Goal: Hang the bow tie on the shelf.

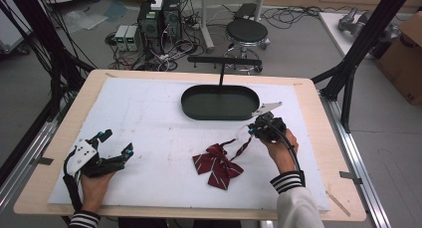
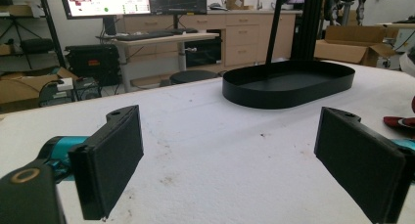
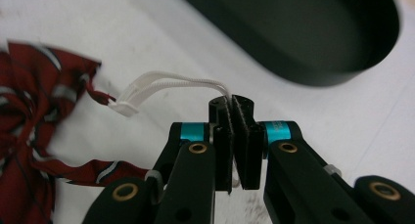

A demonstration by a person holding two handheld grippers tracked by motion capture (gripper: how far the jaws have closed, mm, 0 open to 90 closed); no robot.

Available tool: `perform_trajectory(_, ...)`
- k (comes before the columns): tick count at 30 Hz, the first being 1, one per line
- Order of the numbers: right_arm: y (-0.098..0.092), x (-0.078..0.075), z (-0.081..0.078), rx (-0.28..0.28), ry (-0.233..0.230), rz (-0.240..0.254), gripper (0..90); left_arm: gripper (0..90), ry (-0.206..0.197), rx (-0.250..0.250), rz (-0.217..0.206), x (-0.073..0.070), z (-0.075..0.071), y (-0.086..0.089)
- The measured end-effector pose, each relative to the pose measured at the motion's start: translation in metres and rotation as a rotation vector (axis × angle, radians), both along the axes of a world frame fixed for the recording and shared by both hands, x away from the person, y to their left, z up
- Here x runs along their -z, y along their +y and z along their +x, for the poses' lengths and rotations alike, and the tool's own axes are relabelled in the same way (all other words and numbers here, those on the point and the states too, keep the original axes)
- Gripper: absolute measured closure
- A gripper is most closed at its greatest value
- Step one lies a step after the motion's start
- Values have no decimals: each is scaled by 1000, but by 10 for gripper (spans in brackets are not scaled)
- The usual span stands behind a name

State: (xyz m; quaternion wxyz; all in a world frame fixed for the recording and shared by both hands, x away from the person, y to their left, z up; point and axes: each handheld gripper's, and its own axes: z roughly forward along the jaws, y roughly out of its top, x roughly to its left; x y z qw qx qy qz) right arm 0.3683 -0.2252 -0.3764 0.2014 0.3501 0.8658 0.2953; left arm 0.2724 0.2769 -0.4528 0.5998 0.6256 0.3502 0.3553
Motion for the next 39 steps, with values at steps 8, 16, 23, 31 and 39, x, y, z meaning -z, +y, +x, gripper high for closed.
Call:
perform_trajectory(8, 0, -14, -5, 4, -156, 146, 872, 111, 0, 0, -2, 0, 0, 0)
perform_trajectory(16, 0, -25, -6, 31, -273, 370, 873, 111, 1, -1, 0, 0, 0, 0)
perform_trajectory(23, 0, -31, -6, 51, -316, 514, 873, 111, 2, 0, -2, 0, 0, 0)
perform_trajectory(31, 9, -43, -2, 54, -360, 525, 873, 111, 4, -1, -2, 0, 0, 0)
perform_trajectory(39, 16, -56, 9, 63, -384, 534, 873, 111, 4, 0, -2, 0, 0, 1)
